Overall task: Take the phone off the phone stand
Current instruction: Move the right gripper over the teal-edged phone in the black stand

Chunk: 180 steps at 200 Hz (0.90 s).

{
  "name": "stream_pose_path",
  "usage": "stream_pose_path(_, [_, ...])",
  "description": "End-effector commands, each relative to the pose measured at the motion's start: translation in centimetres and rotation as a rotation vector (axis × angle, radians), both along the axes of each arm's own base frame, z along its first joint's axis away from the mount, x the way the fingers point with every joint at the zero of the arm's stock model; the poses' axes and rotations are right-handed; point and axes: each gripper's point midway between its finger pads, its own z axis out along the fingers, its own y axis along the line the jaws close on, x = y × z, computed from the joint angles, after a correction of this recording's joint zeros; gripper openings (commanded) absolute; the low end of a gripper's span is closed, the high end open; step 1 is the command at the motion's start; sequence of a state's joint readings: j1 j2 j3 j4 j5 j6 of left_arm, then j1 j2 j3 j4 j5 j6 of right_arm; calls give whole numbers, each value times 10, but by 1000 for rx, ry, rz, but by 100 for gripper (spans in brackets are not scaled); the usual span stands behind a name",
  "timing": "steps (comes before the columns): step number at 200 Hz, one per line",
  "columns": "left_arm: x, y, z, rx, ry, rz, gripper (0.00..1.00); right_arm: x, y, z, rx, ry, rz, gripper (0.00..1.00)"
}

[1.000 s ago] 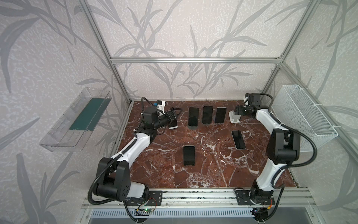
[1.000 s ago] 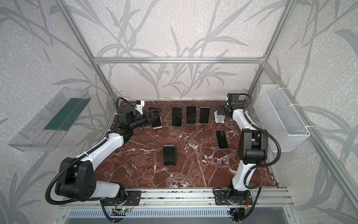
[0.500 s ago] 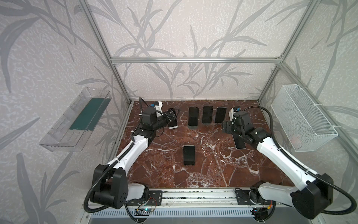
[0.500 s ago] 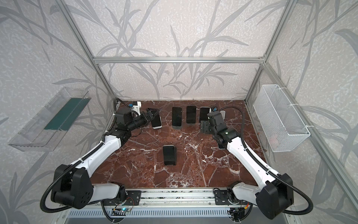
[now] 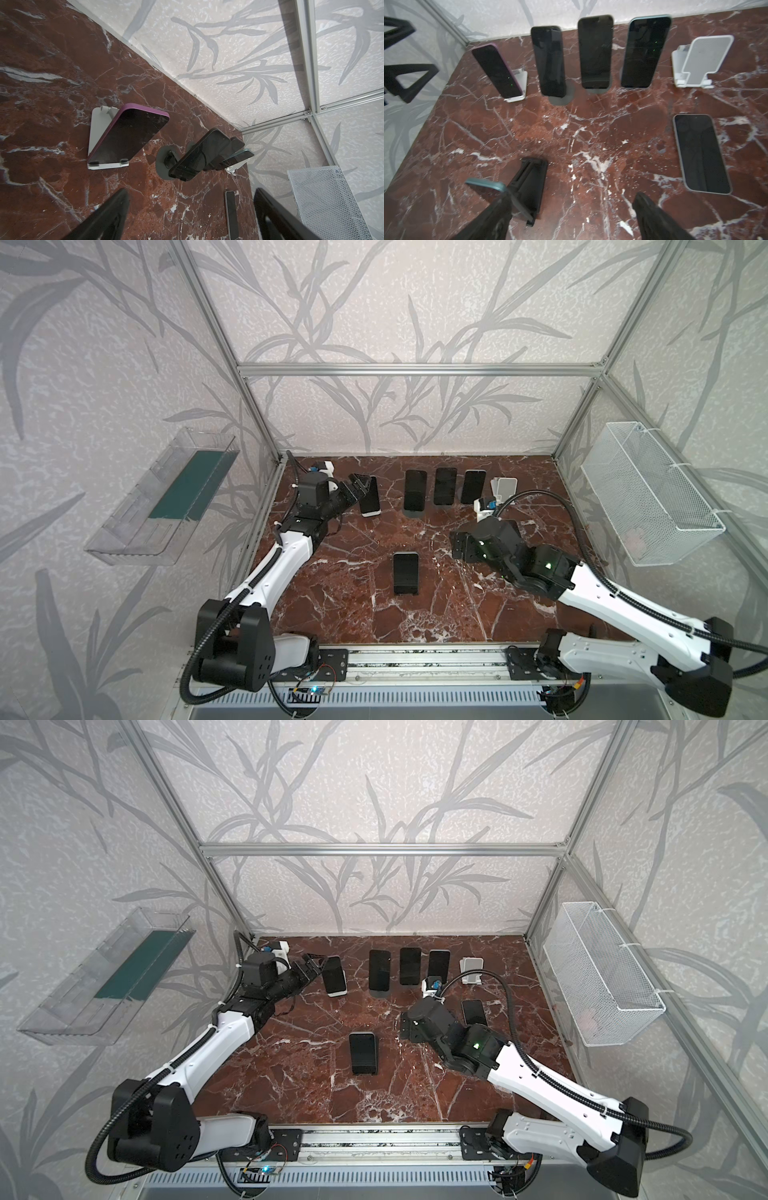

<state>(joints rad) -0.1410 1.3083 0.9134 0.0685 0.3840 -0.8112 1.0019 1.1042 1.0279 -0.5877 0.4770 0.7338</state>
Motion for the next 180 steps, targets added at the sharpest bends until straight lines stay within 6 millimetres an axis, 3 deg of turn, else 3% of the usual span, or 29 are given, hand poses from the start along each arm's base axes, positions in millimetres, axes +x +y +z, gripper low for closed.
stream_pose_path(1, [2,6,3,29,-3,17,94,-13,29,3,41,-24,-30,93])
stream_pose_path(40, [1,12,12,16,-15,24,94,-30,84,-22,43,-13,2,93])
stream_pose_path(78, [-5,16,21,21,-33,46,94,-31,116,-19,13,-20,32,94])
stream_pose_path(104, [-2,15,17,-14,-11,43,94,-26,125,-24,18,-24,4,95])
stream_pose_path(180, [-5,11,27,-71,-41,29,93,-17,138,-46,-57,8,-19,99])
